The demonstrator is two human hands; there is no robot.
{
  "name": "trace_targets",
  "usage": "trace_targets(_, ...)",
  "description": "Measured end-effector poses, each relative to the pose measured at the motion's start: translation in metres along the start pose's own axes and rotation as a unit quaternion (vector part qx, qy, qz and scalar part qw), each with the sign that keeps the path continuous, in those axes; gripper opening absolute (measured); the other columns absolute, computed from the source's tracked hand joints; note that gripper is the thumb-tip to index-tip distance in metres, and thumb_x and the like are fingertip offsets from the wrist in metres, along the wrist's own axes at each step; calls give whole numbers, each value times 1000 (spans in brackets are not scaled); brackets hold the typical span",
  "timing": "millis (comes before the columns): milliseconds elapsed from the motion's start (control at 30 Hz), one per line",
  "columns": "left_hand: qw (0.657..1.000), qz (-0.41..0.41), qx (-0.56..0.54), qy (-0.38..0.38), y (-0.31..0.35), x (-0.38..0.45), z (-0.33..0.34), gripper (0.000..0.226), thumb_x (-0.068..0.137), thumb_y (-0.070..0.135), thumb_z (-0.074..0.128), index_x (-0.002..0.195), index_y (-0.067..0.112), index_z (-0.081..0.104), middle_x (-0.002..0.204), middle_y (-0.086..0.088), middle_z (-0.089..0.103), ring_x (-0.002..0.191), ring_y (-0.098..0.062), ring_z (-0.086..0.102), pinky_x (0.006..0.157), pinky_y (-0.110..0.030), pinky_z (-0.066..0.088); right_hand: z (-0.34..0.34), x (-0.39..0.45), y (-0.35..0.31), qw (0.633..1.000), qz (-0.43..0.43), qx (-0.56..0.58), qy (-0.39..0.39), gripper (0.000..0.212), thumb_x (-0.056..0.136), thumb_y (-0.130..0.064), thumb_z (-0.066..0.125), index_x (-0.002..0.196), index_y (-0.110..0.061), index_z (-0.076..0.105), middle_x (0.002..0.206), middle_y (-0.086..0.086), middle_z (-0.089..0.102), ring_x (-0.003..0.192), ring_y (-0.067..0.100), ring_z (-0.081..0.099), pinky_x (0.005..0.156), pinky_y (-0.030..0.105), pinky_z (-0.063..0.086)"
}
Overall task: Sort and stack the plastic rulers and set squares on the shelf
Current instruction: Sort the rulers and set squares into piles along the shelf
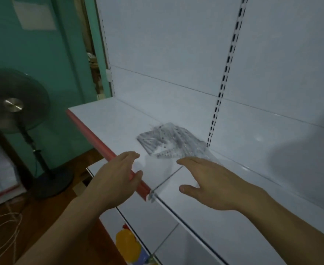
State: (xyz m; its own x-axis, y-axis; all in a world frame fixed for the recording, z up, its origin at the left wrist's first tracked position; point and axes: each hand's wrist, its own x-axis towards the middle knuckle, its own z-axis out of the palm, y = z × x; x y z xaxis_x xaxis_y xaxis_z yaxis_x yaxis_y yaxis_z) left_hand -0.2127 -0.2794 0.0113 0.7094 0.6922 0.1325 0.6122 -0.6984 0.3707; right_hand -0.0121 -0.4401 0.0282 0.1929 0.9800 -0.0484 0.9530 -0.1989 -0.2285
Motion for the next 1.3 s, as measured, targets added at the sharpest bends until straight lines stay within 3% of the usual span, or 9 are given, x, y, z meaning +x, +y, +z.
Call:
trace_targets(133,999,23,-23,-6,-20,36,12,50,101,38,49,148,34,35,156,13,36,131,-7,47,111,-29,37,6,44,11,1000,13,6,21,65,100,-51,48,156,-30,23,155,-10,34,138,13,38,112,36,38)
trace_targets(233,997,77,4,-31,-33,67,19,49,97,36,45,146,35,39,157,13,32,148,-12,24,122,-46,22,7,64,22,997,46,-1,62,57,100,-47,50,151,-30,32,146,-8,44,129,16,46,104,38,44)
trace_targets(367,986,166,-19,8,-40,119,28,48,83,31,45,129,30,58,137,7,55,132,-20,48,102,-60,43,-2,79,42,985,120,16,121,49,99,-43,53,145,-28,43,136,-7,52,123,17,52,98,36,47)
trace_targets(533,965,261,12,-37,-27,177,47,51,87,15,53,134,35,55,144,15,44,142,-12,32,115,-56,29,2,90,60,964,245,9,107,52,98,-44,54,145,-23,44,138,-3,54,125,21,53,101,38,47)
trace_targets(667,928,367,5,-61,-32,220,64,57,75,10,58,126,34,61,131,14,56,126,-14,49,99,-56,46,12,98,60,932,354,31,77,46,99,-39,51,142,-24,46,139,1,54,124,23,53,104,38,44)
trace_targets(800,893,440,54,-83,-25,256,66,85,32,14,84,110,43,67,104,20,66,97,-8,51,74,-39,53,14,100,56,902,418,41,101,42,98,-31,55,139,-23,51,129,0,58,115,20,56,98,32,47)
trace_targets(967,854,512,35,-84,-31,276,70,59,73,20,71,123,47,56,113,23,56,106,-8,45,80,-32,35,24,101,39,868,471,58,147,35,99,-24,56,133,-21,60,120,1,58,105,17,58,92,24,44)
trace_targets(1100,833,541,-25,-112,-35,283,65,41,88,31,53,128,41,57,118,19,51,114,-7,44,87,-27,30,26,106,29,838,501,85,198,36,94,-19,66,129,-25,60,113,-5,55,96,7,52,86,16,41)
trace_targets(1300,805,558,-134,-150,-50,281,52,36,92,28,65,126,40,59,115,22,49,100,3,51,79,-1,31,29,112,10,799,519,89,290,39,86,-19,76,120,-31,61,105,-9,54,86,3,56,68,5,38)
